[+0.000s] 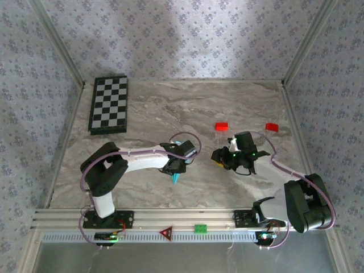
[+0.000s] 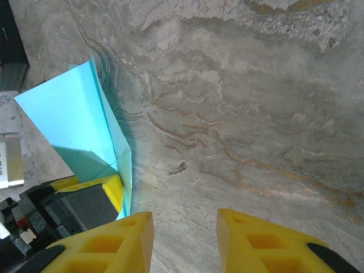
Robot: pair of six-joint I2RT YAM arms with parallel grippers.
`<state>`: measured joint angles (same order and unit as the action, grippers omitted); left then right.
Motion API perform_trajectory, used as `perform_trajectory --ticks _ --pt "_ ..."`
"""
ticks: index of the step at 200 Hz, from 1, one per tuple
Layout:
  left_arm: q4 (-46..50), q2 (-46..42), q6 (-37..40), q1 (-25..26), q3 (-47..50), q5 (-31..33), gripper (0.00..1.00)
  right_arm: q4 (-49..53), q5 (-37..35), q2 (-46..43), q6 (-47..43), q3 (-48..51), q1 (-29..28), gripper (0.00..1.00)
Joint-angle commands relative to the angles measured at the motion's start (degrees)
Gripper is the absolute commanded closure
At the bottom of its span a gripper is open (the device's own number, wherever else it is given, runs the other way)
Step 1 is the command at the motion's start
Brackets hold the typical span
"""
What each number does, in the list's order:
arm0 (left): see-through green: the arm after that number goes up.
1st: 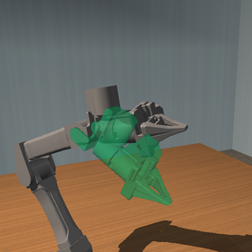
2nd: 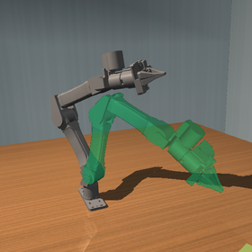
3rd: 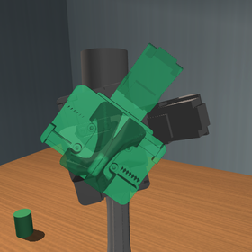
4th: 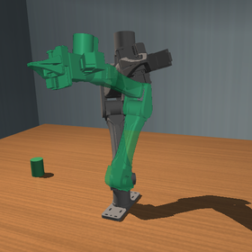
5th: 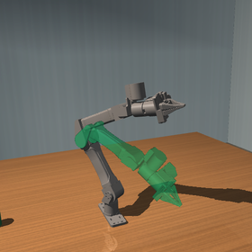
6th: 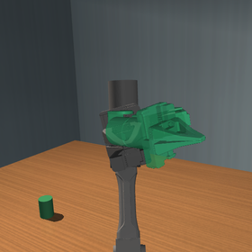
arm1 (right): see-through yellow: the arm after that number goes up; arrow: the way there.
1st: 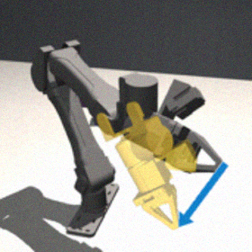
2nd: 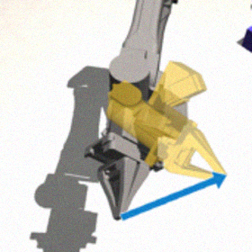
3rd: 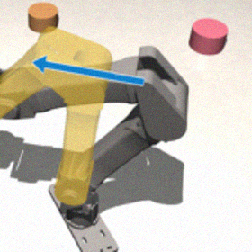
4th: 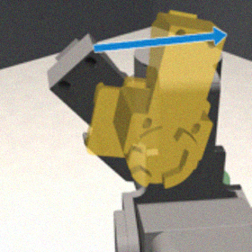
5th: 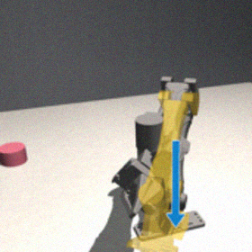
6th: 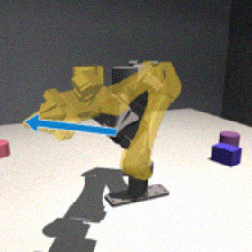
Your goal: Fold a paper plane with a square sheet of paper (pick it up from the middle)
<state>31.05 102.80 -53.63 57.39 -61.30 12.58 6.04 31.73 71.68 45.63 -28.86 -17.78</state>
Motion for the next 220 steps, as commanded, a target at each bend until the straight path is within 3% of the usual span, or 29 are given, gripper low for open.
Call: perform_trajectory --ticks 1,94,116,187,220 --pt "1.0 2.89 -2.81 0.33 3.33 -0.35 0.69 0.58 -0.01 0.28 0.07 -0.67 -0.19 0.63" --pt "3.16 1.56 -4.16 2.16 -0.66 0.87 0.62 2.2 0.22 -1.43 -0.66 -0.49 0.54 0.63" --pt "5.24 -0.24 -3.94 2.22 -2.53 2.0 0.59 6.59 -0.83 -3.75 -3.54 -1.7 1.62 0.63" --pt "9.7 -5.77 -4.97 3.45 -6.6 4.57 0.56 18.87 -3.36 -12.79 -12.39 -4.42 10.62 0.6" --pt "10.7 -10.94 -5.22 5.33 -6.29 9.53 0.53 24.93 -12.27 -14.68 -18.76 -9.19 14.47 0.57"
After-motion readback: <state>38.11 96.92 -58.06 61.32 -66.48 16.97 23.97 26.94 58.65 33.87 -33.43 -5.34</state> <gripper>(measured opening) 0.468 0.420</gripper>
